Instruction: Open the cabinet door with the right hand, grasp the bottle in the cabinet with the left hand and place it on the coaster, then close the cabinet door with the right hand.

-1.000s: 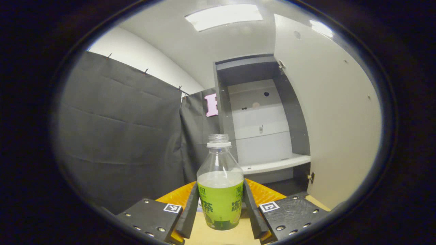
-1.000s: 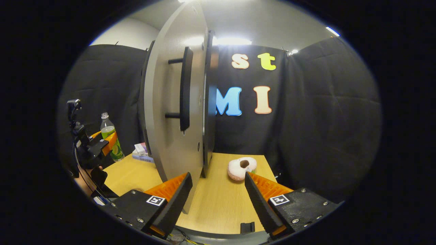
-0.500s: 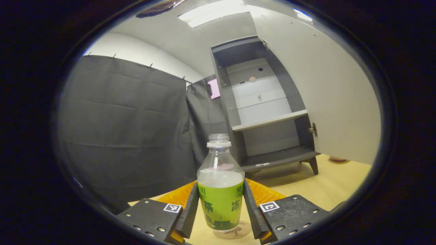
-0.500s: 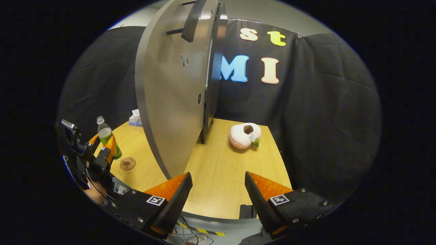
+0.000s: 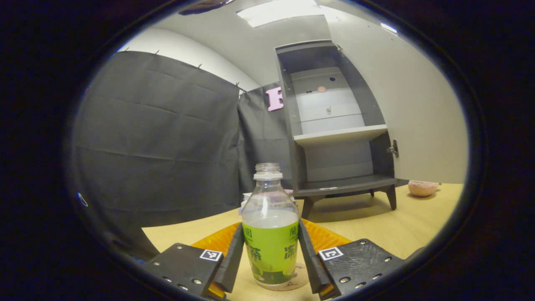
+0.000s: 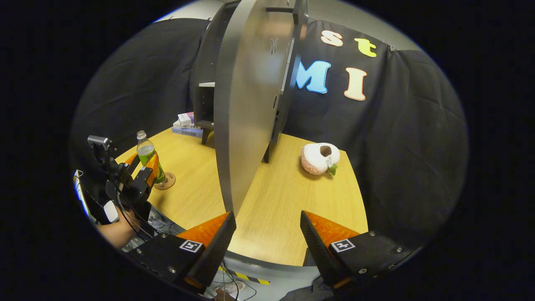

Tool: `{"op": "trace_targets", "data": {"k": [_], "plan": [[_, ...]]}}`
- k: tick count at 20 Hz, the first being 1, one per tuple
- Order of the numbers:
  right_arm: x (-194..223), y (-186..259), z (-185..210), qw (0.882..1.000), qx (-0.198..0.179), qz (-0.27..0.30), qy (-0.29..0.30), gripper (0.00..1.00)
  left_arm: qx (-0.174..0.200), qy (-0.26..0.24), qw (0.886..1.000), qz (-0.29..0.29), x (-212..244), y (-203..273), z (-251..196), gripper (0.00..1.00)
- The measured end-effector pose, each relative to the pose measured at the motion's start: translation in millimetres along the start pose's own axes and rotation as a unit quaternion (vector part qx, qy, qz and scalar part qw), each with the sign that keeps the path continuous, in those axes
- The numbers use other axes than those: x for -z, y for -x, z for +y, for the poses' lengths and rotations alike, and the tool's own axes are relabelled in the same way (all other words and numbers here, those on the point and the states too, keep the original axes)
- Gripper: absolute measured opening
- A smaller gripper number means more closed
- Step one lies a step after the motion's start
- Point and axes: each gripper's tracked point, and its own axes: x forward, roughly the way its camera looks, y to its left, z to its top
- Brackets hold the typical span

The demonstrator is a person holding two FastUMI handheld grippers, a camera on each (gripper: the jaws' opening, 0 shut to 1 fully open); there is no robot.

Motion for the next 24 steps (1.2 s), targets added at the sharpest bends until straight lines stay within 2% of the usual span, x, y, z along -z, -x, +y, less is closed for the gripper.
{"op": "trace_targets", "data": {"k": [1, 3, 5, 7, 11, 14, 16, 17, 20, 21, 24], "plan": [[2, -3, 1, 1.0, -0.002, 0.002, -0.001, 0.95, 0.002, -0.003, 1.0, -0.001, -1, 2, -2, 0.69], [6, -7, 3, 1.0, -0.007, 0.007, -0.005, 0.95, 0.016, 0.006, 1.0, 0.004, -2, 6, -7, 0.7], [12, -8, 9, 1.0, -0.016, 0.013, -0.008, 0.95, 0.022, 0.018, 1.0, 0.005, -6, 10, -9, 0.92], [16, -9, 9, 1.0, -0.021, 0.015, -0.007, 0.95, 0.021, 0.007, 1.0, -0.006, -15, 11, -6, 0.87], [25, -11, 8, 0.999, -0.023, 0.023, -0.02, 0.95, 0.024, -0.006, 1.0, -0.007, -19, 13, -7, 0.91], [22, -9, 3, 0.999, -0.022, 0.018, -0.027, 0.95, 0.029, -0.006, 0.999, -0.029, -44, 14, -8, 0.89], [19, -9, 1, 0.999, -0.025, 0.011, -0.035, 0.95, 0.03, -0.025, 0.998, -0.043, -60, 16, -7, 0.91], [20, -10, 0, 0.999, -0.025, 0.01, -0.04, 0.95, 0.035, -0.03, 0.998, -0.047, -65, 16, -12, 0.89], [15, -9, -4, 0.998, -0.027, 0.002, -0.061, 0.95, 0.05, -0.055, 0.995, -0.065, -96, 25, -18, 0.91], [12, -7, -6, 0.998, -0.024, -0.004, -0.064, 0.95, 0.058, -0.064, 0.994, -0.069, -106, 28, -23, 0.89], [2, -3, -19, 0.997, -0.011, -0.021, -0.075, 0.95, 0.083, -0.086, 0.989, -0.09, -148, 45, -32, 0.91]]}}
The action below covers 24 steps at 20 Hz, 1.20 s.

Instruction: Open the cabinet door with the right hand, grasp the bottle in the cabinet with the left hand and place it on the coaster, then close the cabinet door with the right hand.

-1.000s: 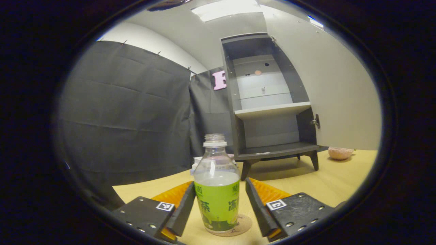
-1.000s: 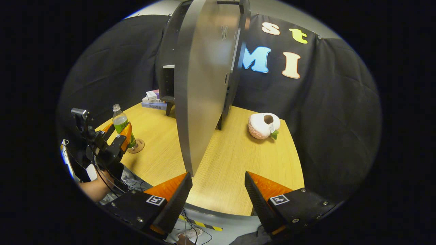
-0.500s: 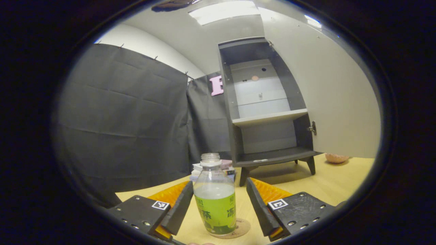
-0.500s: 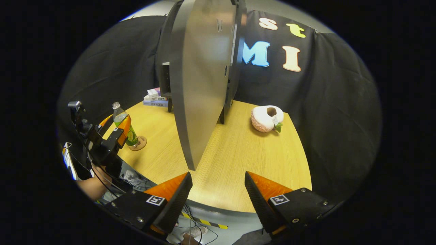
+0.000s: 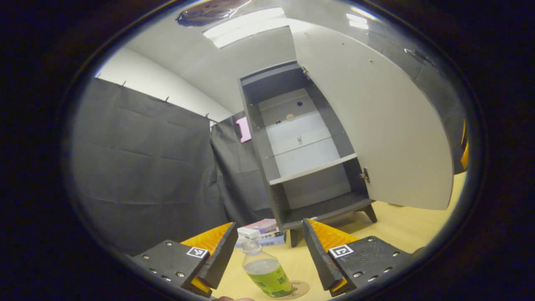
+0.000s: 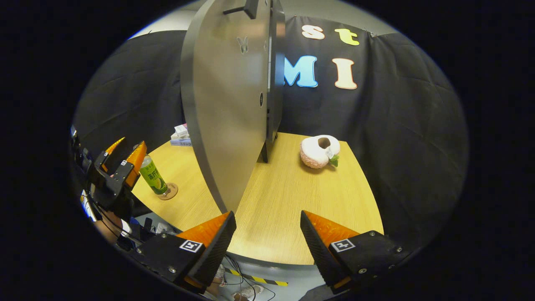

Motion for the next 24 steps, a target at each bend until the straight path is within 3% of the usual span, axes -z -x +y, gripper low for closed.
{"op": "trace_targets", "data": {"k": [4, 10, 12, 16, 19, 20, 24], "plan": [[-21, 8, -9, 0.999, 0.003, -0.026, -0.025, 0.95, 0.008, 0.001, 1.0, 0.005, -48, 2, 12, 0.91], [-85, 33, -28, 0.993, 0.007, -0.101, -0.056, 0.95, 0.003, -0.019, 1.0, -0.011, -165, -4, 32, 0.91], [-119, 43, -35, 0.989, 0.008, -0.137, -0.062, 0.95, 0.034, 0.003, 0.999, 0.001, -189, -6, 19, 0.88], [-192, 68, -38, 0.973, -0.008, -0.222, -0.067, 0.95, 0.048, 0.035, 0.998, 0.024, -224, 3, 15, 0.91], [-235, 93, -35, 0.958, -0.029, -0.272, -0.085, 0.94, 0.061, 0.079, 0.995, 0.031, -248, 11, 14, 0.86], [-245, 98, -32, 0.954, -0.037, -0.283, -0.095, 0.94, 0.067, 0.093, 0.993, 0.038, -250, 13, 14, 0.91], [-261, 100, -31, 0.951, -0.028, -0.29, -0.098, 0.94, 0.079, 0.113, 0.989, 0.061, -246, 11, 20, 0.91]]}}
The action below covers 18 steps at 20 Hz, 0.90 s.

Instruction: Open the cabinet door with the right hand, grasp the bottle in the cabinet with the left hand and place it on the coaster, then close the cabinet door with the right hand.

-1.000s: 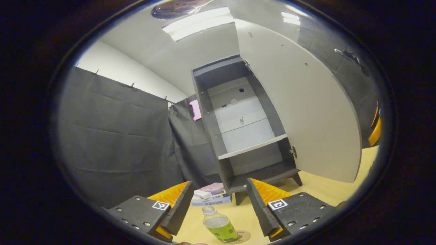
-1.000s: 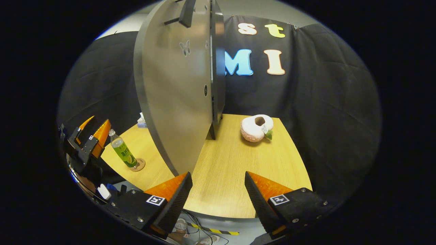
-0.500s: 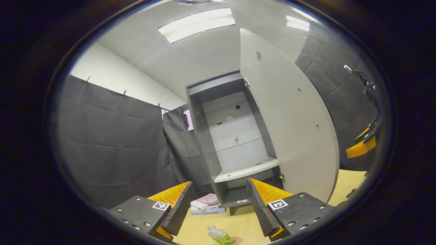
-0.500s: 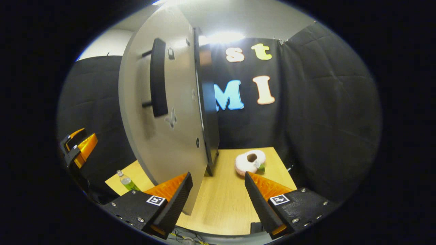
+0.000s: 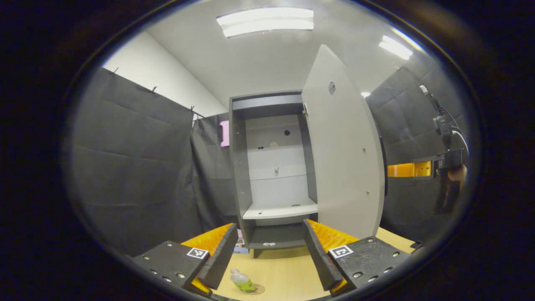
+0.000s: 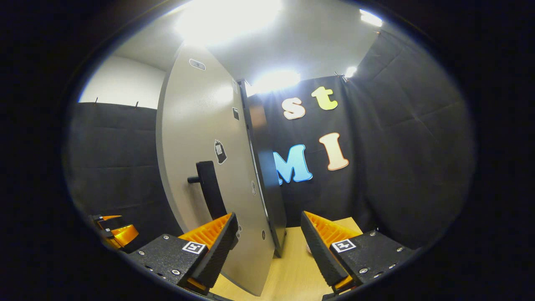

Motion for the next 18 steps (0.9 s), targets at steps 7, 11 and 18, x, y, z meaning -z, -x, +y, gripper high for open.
{"op": "trace_targets", "data": {"k": [7, 11, 18], "plan": [[5, -11, 16, 1.0, 0.006, 0.012, 0.008, 0.94, 0.011, 0.027, 0.999, 0.016, 8, -35, 33, 0.89], [13, -23, 45, 1.0, -0.004, 0.018, 0.016, 0.94, 0.024, 0.038, 0.999, 0.029, 24, -67, 55, 0.89], [26, -29, 110, 1.0, -0.004, 0.018, 0.021, 0.94, 0.056, 0.038, 0.997, 0.026, 28, -109, 85, 0.86]]}}
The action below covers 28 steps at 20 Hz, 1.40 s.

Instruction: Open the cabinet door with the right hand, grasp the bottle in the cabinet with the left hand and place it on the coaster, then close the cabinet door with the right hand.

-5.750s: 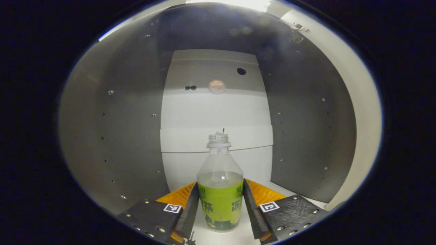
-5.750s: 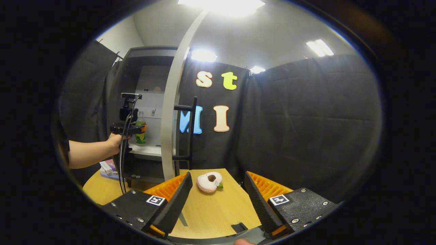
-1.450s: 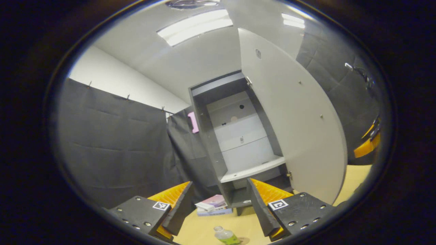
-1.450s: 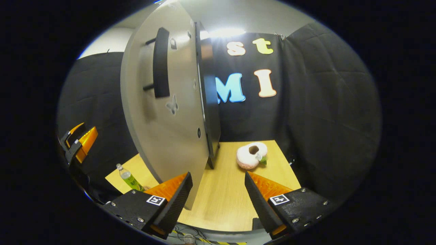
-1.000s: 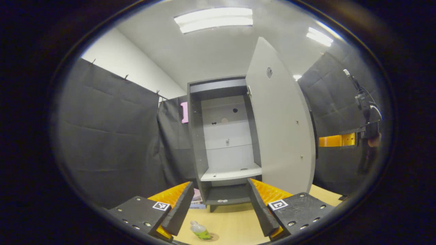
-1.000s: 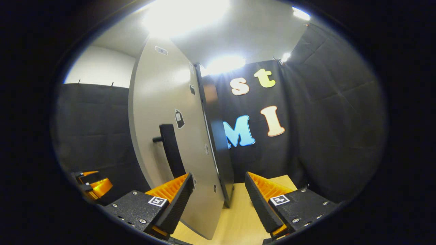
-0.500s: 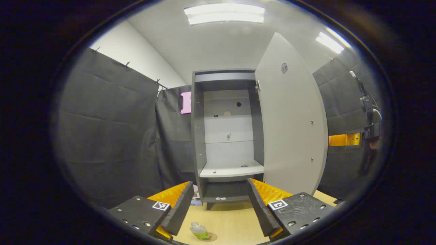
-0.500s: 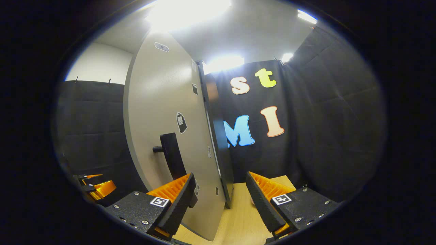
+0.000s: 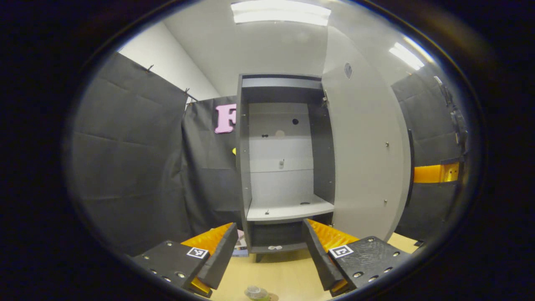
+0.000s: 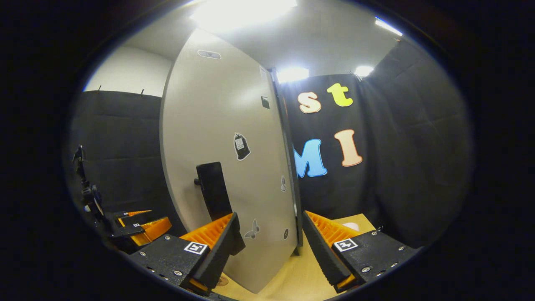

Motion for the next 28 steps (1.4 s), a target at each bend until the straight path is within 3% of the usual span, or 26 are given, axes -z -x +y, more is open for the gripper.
{"op": "trace_targets", "data": {"k": [6, 11, 13, 17, 21, 24, 28], "plan": [[3, -18, 39, 1.0, 0.018, -0.014, 0.006, 0.94, 0.018, 0.004, 1.0, 0.008, 20, -34, 47, 0.87], [18, -45, 55, 1.0, 0.015, 0.001, 0.002, 0.94, 0.03, -0.04, 0.999, 0.012, 28, -56, 75, 0.91], [19, -56, 62, 1.0, 0.002, 0.014, 0.004, 0.94, 0.021, -0.055, 0.998, 0.026, 32, -55, 82, 0.91], [9, -76, 85, 0.999, -0.029, 0.012, 0.024, 0.94, 0.001, -0.034, 0.998, 0.044, 43, -50, 90, 0.91], [10, -91, 103, 0.997, -0.069, 0.018, 0.035, 0.94, -0.044, -0.047, 0.995, 0.082, 48, -43, 113, 0.89], [4, -107, 119, 0.994, -0.1, 0.019, 0.029, 0.94, -0.059, -0.041, 0.995, 0.074, 36, -41, 123, 0.91], [1, -111, 114, 0.995, -0.093, 0.014, 0.04, 0.94, -0.077, -0.021, 0.994, 0.076, 27, -46, 128, 0.91]]}}
